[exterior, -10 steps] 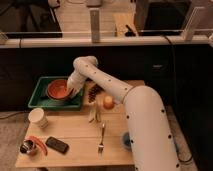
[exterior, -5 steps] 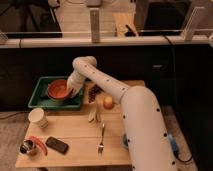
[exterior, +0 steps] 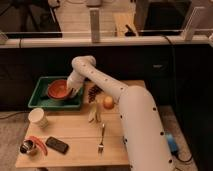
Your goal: Stack bowls into tray
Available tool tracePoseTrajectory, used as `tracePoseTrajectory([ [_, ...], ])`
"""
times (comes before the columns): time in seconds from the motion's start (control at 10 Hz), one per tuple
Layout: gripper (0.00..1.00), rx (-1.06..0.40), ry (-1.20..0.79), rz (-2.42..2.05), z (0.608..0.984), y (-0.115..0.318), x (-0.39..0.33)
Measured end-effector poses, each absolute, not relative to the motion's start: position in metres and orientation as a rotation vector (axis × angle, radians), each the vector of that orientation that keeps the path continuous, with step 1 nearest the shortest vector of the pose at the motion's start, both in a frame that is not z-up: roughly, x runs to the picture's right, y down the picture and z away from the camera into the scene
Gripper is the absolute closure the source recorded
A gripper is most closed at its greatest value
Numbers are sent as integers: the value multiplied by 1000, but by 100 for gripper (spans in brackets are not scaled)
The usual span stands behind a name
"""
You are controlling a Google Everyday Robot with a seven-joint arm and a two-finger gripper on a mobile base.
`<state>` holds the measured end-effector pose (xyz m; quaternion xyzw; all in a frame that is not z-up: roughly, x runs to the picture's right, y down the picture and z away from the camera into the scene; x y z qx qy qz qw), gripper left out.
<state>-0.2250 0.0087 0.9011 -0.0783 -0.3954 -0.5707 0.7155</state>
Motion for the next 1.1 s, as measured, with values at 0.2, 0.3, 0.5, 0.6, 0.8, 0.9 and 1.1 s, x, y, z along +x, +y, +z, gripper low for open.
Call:
tracePoseTrajectory([
  [0.2, 83, -179, -871, -1264, 903, 7, -226],
  [0.3, 75, -179, -872, -1265, 903, 8, -227],
  [0.5, 52, -186, -880, -1262, 902, 9, -226],
  [0.6, 44, -186, -890, -1262, 902, 10, -226],
  [0.8, 24, -161, -940, -1253, 900, 10, -229],
  [0.9, 20, -148, -962, -1246, 900, 10, -229],
  [1.1, 20, -125, -1003, -1243, 899, 11, -231],
])
